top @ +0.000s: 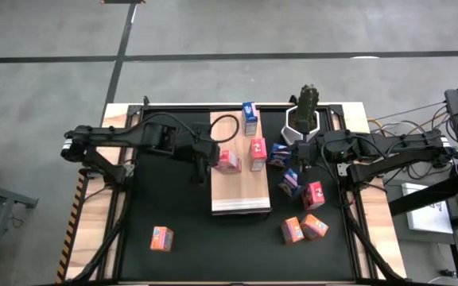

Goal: Stack cereal on shelf
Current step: Put the left red cereal box aligned with the other red cereal box on the shelf

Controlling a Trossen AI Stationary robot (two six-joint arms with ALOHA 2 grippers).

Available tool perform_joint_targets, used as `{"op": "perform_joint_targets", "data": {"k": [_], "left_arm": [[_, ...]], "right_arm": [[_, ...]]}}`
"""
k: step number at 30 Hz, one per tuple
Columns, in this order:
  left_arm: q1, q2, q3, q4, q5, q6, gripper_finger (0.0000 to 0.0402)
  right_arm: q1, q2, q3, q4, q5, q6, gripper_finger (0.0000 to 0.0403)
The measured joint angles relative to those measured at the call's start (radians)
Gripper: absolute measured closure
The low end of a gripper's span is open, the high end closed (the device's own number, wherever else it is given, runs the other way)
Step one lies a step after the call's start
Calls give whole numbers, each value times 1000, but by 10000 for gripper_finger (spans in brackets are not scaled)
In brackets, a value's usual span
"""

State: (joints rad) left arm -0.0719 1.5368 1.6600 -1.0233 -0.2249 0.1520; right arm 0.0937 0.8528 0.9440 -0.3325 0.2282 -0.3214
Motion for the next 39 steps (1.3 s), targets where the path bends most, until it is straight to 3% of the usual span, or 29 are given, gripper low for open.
{"op": "perform_joint_targets", "data": {"k": [14, 27, 30, 32, 35, 39], "left_arm": [[8, 18, 0, 49, 0, 81, 158], [-2, 9, 130, -56, -1, 126, 151], [-34, -2, 135, -88, -39, 117, 161], [-73, -12, 117, -93, -122, 119, 179], [-133, -21, 87, -124, -228, 99, 221], [-197, -29, 69, -156, -235, 31, 293]], "right_arm": [[0, 0, 0, -5, 0, 8, 394], [0, 0, 0, -7, 1, 8, 394], [0, 0, -2, -7, 0, 8, 394], [0, 0, -9, -8, 0, 8, 394], [0, 0, -21, -9, 0, 7, 394], [0, 0, -22, 3, 0, -1, 394]]}}
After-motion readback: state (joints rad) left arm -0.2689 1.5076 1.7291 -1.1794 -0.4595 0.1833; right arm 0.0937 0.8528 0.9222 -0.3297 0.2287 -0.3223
